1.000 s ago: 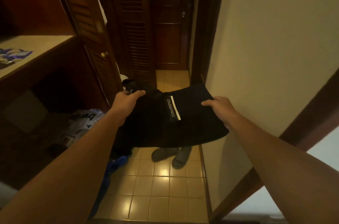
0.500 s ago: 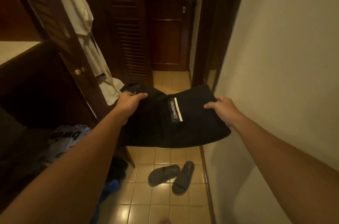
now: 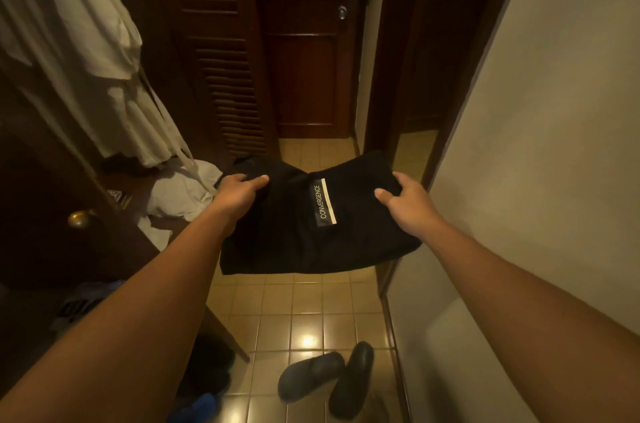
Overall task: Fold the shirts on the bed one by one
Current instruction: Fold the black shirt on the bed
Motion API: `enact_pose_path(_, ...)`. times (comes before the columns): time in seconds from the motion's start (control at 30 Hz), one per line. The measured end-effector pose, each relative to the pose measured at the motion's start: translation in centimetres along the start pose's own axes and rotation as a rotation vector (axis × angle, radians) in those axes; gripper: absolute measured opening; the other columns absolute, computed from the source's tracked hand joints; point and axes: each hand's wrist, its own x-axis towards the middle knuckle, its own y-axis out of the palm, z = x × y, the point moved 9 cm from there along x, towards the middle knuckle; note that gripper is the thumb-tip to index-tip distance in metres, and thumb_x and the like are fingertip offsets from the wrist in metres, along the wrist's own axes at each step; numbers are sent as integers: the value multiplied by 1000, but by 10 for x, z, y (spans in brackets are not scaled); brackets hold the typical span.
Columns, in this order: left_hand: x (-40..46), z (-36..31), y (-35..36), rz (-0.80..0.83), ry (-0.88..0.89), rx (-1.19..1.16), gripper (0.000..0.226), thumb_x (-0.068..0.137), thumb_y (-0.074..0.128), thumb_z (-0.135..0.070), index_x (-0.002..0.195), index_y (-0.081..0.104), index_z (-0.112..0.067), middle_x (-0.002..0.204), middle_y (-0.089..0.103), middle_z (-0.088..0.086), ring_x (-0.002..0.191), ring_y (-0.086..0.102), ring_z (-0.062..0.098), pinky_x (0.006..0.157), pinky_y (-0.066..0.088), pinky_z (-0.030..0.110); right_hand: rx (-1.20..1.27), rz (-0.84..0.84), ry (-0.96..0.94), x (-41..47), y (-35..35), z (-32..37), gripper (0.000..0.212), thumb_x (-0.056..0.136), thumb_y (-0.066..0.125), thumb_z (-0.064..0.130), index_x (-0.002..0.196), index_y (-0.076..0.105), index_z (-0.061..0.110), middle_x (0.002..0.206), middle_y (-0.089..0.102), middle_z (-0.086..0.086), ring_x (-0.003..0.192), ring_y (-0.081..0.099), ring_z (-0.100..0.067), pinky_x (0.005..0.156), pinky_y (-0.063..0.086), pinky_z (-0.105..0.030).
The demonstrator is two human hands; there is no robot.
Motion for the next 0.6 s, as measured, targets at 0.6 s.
enact_pose_path(0.6,187,-27,-39,-314,-31,-159,46,100,63,-33,138,59,-8,115,58,-3,114,56,17,94,39,31,-244,202,-252,259,95,101,62,99,55,45,154,32,27,148,51,0,135,49,-26,111,42,-49)
